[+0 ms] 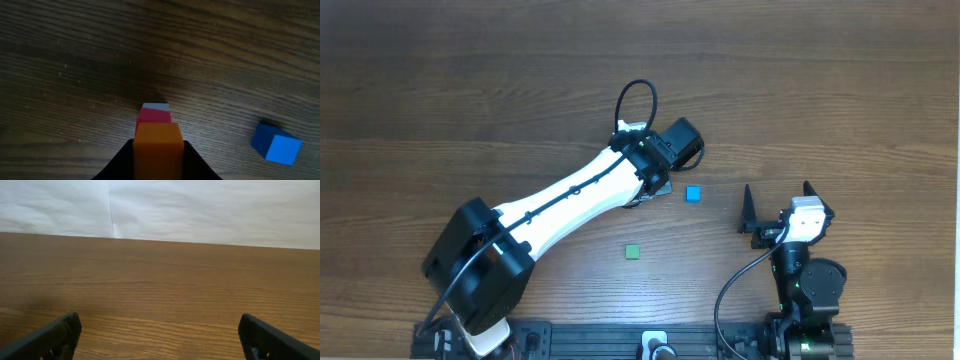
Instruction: Stack Cubes
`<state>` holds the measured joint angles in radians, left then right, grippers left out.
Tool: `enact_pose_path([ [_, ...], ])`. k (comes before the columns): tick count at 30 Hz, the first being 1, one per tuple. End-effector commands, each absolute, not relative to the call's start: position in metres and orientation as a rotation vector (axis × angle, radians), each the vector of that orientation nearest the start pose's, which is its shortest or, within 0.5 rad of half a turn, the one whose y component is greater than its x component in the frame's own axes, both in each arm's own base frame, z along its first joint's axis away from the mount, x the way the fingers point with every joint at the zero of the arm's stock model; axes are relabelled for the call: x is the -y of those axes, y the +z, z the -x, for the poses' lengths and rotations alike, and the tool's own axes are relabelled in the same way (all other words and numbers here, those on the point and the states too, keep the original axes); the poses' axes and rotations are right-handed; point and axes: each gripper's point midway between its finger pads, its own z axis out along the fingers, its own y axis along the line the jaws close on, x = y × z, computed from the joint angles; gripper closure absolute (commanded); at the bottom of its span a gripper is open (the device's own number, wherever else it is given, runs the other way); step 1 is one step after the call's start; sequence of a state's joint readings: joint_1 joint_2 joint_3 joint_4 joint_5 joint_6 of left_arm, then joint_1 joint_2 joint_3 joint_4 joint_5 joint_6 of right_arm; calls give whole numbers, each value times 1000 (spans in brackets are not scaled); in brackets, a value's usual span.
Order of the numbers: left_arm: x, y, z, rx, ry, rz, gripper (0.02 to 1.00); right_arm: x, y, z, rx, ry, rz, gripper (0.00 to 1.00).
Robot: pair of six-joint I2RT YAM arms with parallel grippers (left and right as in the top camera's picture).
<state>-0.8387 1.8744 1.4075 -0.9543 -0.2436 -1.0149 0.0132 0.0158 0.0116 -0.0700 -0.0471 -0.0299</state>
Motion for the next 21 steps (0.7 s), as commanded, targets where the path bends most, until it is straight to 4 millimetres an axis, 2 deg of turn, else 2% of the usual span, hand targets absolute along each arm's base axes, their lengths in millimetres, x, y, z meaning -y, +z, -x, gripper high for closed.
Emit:
enact_pose_path([
  [1,245,60,-283,-2841,77,299,941,-12,157,-246,-1641,29,76,7],
  [11,246,63,-283,-2832,56,274,932,-12,157,-246,-1641,29,76,9],
  [13,246,63,-283,-2832,56,274,842,-12,157,-246,-1641,29,77,9],
  [17,246,63,-284,-2831,54,275,577,-12,157,-246,-1641,29,76,7],
  [19,247,63,-284,-2830,52,275,485,-12,157,-246,-1641,29,76,7],
  [21,247,63,-284,-2829,50,275,432,-12,157,-246,-1641,29,76,7],
])
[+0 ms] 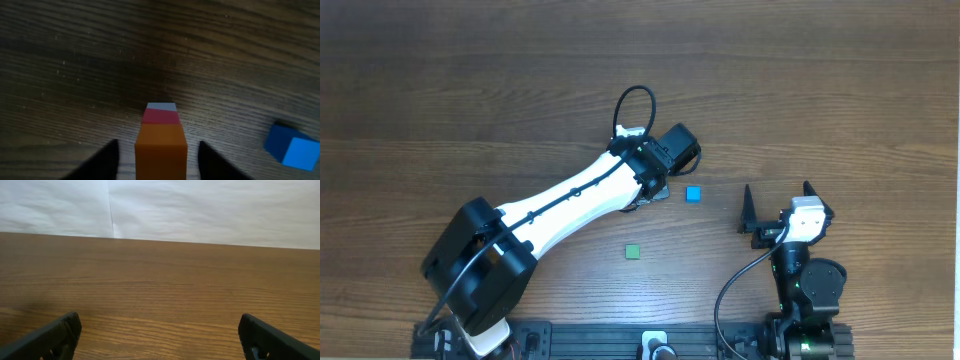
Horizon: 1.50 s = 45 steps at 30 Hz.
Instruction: Stack Cubes
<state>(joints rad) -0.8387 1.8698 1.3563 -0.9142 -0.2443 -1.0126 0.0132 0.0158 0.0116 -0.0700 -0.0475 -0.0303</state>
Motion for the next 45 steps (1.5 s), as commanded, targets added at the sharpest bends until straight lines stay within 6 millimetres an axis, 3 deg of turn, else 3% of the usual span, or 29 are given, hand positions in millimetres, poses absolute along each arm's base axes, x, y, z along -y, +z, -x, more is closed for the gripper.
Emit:
enact_pose_path([
  [1,247,63,-284,-2829,50,275,393,-12,157,-246,-1641,29,76,7],
  [10,245,68,-299,-2769,31,306,36,-12,157,-246,-1641,29,76,7],
  [16,231,99,-350,-2627,-105,362,18,-12,157,-246,-1641,29,76,12],
  [19,212,121,-380,-2537,-159,409,20,-12,157,-246,-1641,29,76,7],
  [23,166,153,-412,-2422,-174,494,20,-12,157,-246,-1641,29,76,9],
  [27,132,180,-420,-2361,-147,492,18,-12,157,-246,-1641,29,76,9],
  [29,111,202,-421,-2314,-133,478,20,-12,157,-246,-1641,29,76,7],
  [33,89,235,-416,-2210,-151,466,20,-12,157,-246,-1641,29,76,7],
  [37,72,265,-397,-2049,-203,408,20,-12,157,-246,-1641,29,76,7],
  [41,67,277,-373,-1954,-259,274,23,-12,157,-246,-1641,29,77,7],
  [45,48,270,-341,-1912,-261,194,20,-12,157,-246,-1641,29,76,9],
])
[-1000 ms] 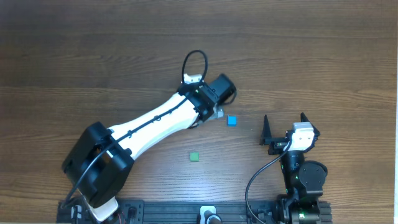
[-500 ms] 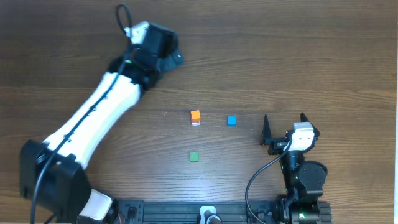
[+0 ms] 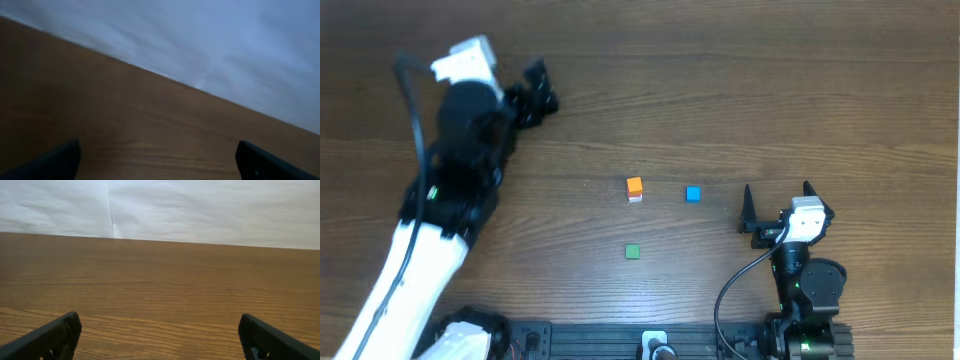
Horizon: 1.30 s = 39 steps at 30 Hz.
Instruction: Stack Cubes
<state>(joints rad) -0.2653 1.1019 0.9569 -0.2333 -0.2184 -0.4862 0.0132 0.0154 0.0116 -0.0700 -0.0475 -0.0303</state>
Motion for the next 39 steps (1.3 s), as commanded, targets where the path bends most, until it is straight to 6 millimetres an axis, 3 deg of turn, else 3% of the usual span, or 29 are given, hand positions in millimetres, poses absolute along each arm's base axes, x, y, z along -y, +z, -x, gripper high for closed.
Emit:
enact_pose_path([
  [1,38,263,-328,-1902,-244,174,20,-12,157,-246,-1641,29,76,9],
  [3,23,250,-305,-1876,-206,151,23,-12,157,-246,-1641,29,76,7],
  [8,6,231,-274,-1813,-164,141,20,-12,157,-246,-1641,29,76,7],
  [15,13,214,-251,-1686,-152,-6,20,-12,157,-246,-1641,29,76,9],
  [22,13,194,-246,-1659,-150,-10,20,-12,157,-246,-1641,29,76,7],
  [31,13,183,-245,-1588,-140,-21,23,-12,157,-246,-1641,29,76,7],
  [39,13,161,-245,-1629,-145,-17,20,-12,157,-246,-1641,29,76,9],
])
